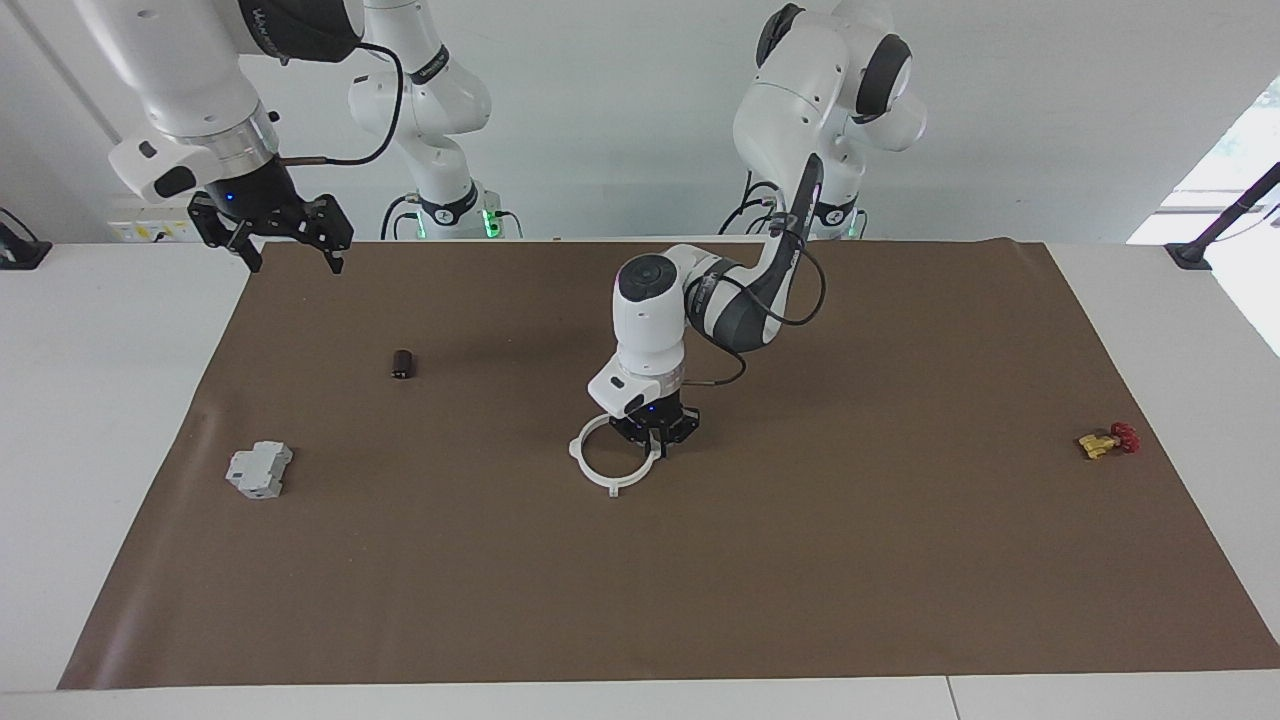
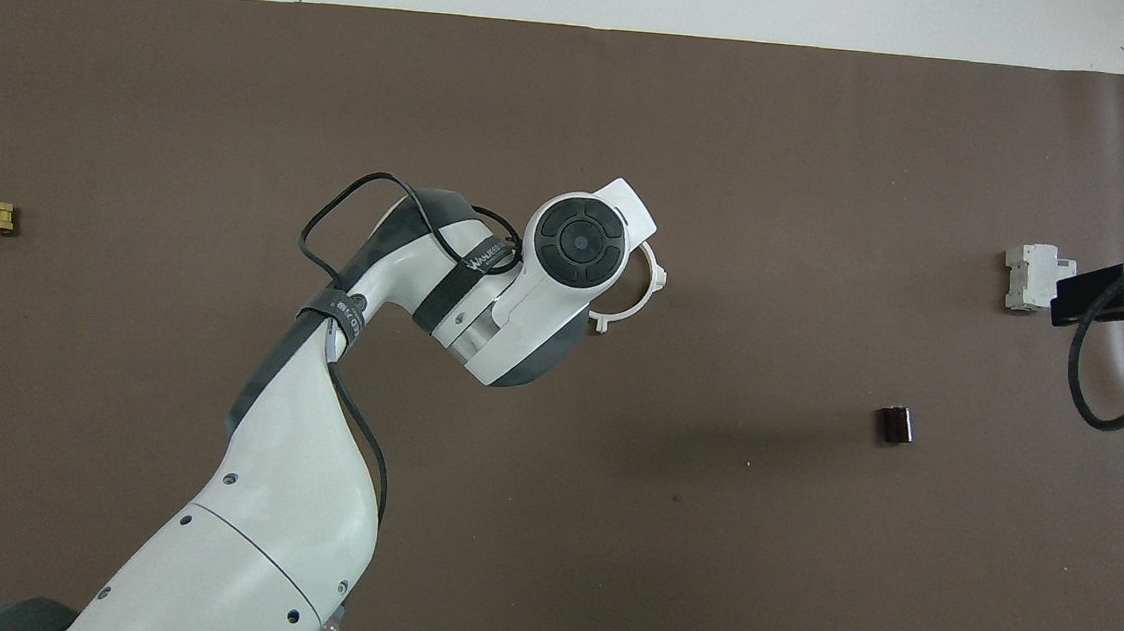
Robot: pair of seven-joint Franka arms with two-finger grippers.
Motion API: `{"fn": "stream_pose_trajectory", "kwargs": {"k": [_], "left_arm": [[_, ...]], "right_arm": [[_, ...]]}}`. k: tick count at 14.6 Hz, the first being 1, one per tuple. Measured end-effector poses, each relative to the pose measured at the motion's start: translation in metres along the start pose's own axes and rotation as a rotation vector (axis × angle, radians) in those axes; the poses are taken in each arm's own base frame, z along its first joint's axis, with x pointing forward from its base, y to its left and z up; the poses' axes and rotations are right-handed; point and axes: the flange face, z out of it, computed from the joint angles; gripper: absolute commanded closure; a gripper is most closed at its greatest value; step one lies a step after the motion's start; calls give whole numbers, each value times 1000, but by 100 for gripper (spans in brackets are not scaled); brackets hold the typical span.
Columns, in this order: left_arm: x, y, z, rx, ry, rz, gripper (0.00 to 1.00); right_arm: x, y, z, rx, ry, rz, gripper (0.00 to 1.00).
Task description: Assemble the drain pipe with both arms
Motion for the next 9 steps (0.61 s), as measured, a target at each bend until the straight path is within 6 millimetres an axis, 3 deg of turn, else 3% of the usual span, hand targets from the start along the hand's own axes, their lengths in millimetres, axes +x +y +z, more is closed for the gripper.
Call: {"fn": "stream_pose_trajectory", "kwargs": {"k": [1,6,9], "left_arm": [[0,0,1,1,-1,0,2],[4,-8,2,4,0,-12,0],[10,-25,-11,2,9,-36,0]], "right_arm": [[0,0,0,0,0,0,0],[0,0,0,0,0,0,0],[0,0,0,0,0,0,0]]}}
